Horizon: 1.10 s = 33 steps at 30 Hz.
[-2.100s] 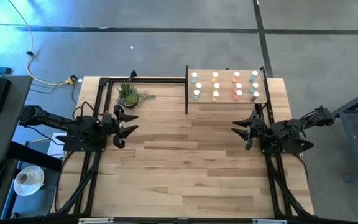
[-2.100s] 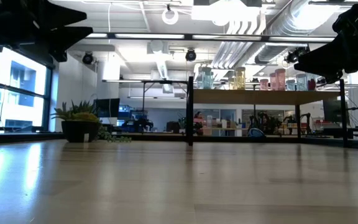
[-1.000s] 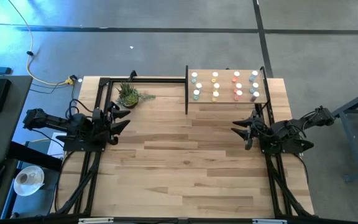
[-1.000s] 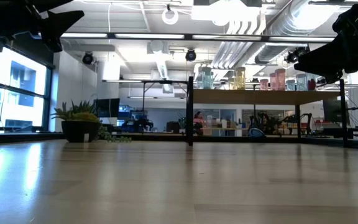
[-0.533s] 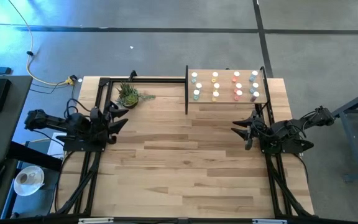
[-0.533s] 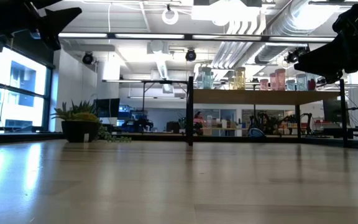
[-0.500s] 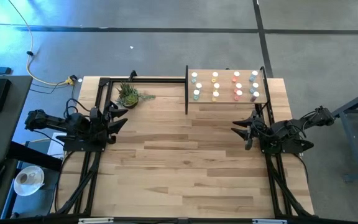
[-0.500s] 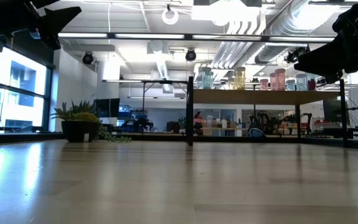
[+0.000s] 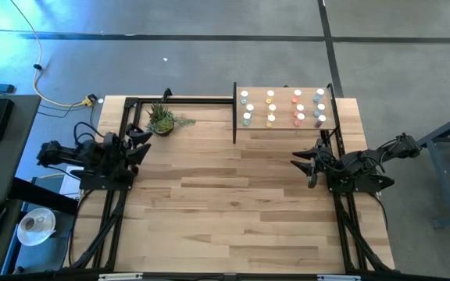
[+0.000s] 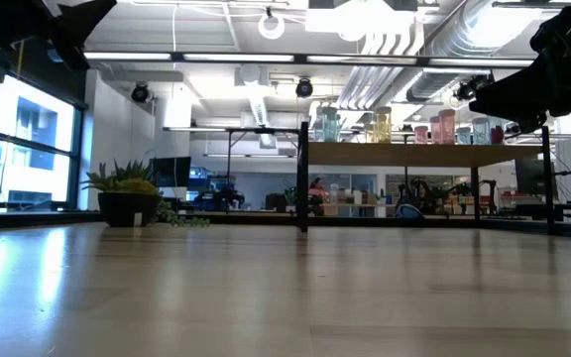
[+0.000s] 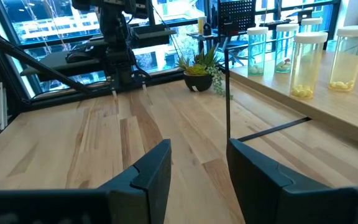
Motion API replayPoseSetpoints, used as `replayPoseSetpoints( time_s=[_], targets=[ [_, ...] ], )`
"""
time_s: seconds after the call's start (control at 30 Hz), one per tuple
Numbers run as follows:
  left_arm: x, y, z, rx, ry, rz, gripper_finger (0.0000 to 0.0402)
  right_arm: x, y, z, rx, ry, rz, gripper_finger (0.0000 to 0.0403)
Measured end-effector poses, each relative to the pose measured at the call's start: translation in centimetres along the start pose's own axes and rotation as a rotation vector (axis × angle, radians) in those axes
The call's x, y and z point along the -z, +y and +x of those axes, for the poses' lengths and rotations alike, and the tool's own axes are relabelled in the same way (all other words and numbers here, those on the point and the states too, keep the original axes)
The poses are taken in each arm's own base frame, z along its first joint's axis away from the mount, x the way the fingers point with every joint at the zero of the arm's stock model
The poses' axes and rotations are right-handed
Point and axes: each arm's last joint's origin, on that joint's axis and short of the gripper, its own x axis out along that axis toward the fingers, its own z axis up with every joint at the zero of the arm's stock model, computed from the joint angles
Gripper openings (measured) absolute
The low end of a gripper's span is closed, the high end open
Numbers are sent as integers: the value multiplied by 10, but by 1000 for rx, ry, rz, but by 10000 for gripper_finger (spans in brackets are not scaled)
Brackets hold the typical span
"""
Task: Pick and place medicine bottles onto shelf by color
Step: Return to Home Position
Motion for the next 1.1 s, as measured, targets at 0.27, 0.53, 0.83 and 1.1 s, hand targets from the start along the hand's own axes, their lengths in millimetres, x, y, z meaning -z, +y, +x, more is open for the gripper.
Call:
replayPoseSetpoints(
  time_s=[0.27, 0.53, 0.83, 1.1],
  targets=[
    [-1, 0, -1, 1, -10, -4, 197, 0, 0, 0, 0, 0, 0, 147],
    [-1, 0, -1, 1, -9, -4, 197, 0, 0, 0, 0, 0, 1, 147],
    [-1, 0, -1, 1, -9, -4, 197, 0, 0, 0, 0, 0, 0, 147],
    [-1, 0, -1, 1, -9, -4, 197, 0, 0, 0, 0, 0, 1, 147]
  ],
)
